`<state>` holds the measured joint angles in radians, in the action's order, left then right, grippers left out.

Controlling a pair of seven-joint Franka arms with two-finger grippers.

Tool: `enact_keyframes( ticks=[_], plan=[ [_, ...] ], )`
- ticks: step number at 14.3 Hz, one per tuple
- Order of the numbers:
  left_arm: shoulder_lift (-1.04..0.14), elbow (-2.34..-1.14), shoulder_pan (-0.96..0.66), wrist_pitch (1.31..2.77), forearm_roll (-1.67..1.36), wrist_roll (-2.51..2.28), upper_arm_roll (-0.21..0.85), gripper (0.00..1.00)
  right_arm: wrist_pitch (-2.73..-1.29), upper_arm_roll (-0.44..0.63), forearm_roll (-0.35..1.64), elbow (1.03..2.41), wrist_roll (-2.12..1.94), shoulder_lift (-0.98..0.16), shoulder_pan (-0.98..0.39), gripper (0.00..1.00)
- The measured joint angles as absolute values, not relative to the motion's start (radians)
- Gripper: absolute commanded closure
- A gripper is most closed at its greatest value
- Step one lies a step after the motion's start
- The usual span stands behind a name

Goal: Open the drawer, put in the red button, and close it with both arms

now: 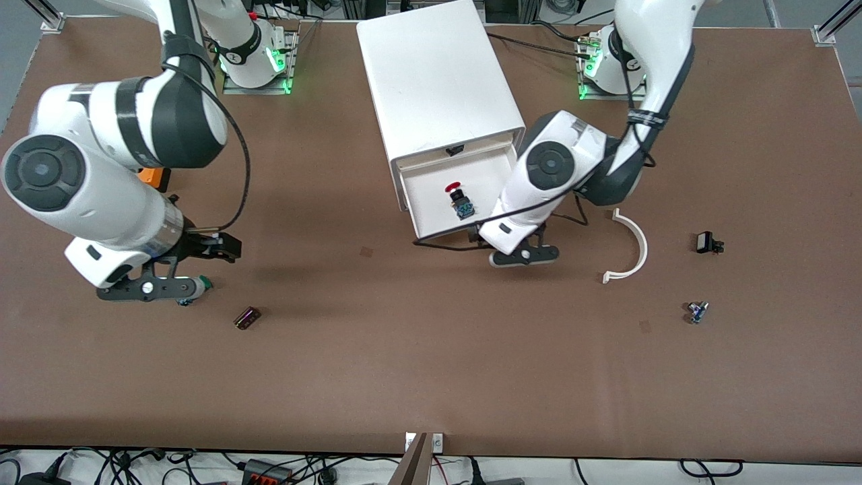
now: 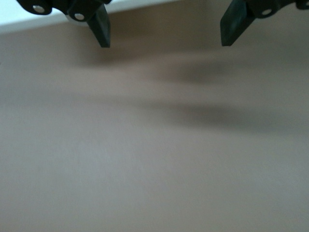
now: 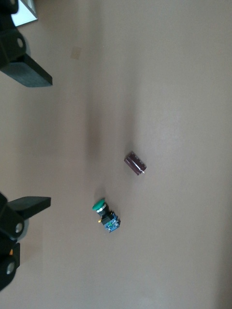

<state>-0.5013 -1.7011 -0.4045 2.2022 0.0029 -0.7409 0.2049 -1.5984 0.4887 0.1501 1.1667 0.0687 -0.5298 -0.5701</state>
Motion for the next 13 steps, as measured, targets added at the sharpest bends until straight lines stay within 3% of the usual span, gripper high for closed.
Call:
enact_keyframes(
  ticks=[7,13],
  plan=[
    [-0.52,-1.724,-0.399,2.155,-0.115,-0.763,0.248,0.0,-1.592,0.485,0.156,1.167,0.066,-0.494,-0.513,0.0],
    [-0.519,-1.726,-0.397,1.987,-0.222,-0.764,0.284,0.0,-1.588,0.199,0.097,1.23,0.056,-0.346,-0.157,0.0]
  ],
)
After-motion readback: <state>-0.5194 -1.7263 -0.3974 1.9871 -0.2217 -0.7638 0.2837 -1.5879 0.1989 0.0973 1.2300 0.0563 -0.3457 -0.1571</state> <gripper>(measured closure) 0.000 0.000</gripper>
